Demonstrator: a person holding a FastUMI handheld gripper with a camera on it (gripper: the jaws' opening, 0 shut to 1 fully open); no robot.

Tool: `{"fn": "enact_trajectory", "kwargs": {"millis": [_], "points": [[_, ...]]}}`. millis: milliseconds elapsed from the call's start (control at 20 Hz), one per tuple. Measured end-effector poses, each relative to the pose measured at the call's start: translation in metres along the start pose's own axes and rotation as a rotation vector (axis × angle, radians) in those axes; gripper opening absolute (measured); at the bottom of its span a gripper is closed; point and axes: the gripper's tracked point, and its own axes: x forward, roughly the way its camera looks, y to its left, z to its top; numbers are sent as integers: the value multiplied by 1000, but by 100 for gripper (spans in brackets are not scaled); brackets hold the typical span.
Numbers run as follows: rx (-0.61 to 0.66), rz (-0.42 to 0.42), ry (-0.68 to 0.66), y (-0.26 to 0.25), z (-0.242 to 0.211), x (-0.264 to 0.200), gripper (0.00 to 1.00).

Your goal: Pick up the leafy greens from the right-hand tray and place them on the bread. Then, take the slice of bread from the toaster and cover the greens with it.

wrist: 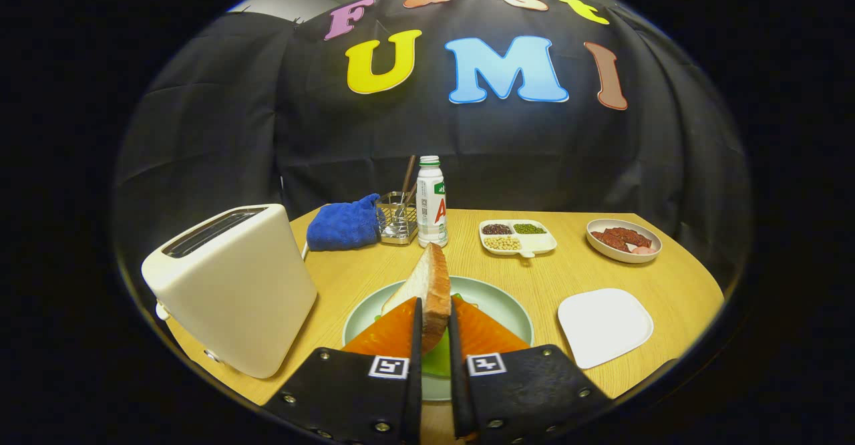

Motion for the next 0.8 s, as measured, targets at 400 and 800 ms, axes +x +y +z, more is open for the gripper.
{"fn": "enact_trajectory", "kwargs": {"millis": [400,800], "points": [[55,-11,49,-26,-13,5,33],[24,-38,27,-46,-9,-2,45]]}}
